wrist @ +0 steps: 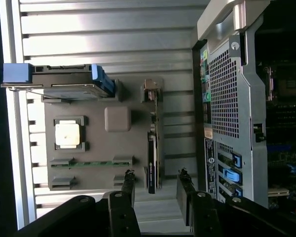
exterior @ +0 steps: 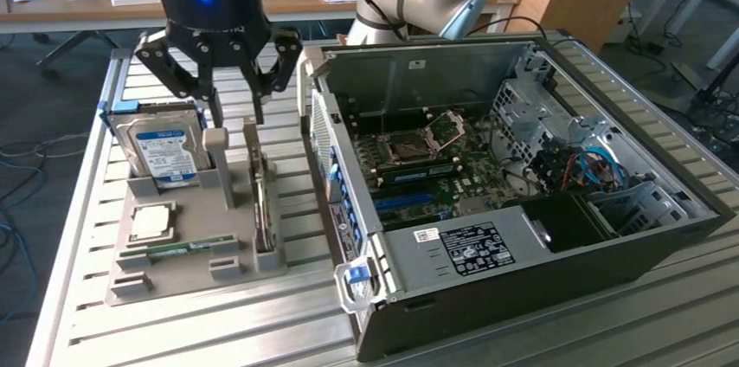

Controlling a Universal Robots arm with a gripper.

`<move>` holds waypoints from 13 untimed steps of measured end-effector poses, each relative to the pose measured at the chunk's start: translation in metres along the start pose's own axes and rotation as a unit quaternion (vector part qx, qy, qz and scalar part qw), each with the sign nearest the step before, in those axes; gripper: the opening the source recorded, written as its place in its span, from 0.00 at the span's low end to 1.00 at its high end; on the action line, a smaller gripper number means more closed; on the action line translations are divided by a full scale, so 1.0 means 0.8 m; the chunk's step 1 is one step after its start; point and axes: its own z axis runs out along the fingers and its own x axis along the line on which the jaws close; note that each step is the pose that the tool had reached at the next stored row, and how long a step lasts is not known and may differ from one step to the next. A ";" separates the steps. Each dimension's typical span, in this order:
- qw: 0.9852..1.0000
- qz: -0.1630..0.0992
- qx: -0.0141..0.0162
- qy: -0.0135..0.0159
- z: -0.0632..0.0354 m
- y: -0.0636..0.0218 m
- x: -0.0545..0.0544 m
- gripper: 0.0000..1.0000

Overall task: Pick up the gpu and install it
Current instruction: 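Pick up the gpu and move the gpu toward the slot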

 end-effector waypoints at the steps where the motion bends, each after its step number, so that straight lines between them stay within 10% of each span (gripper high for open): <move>1: 1.000 0.000 0.000 0.000 0.002 0.000 0.000 0.47; 13: 1.000 0.000 0.000 0.000 0.026 -0.001 0.001 0.47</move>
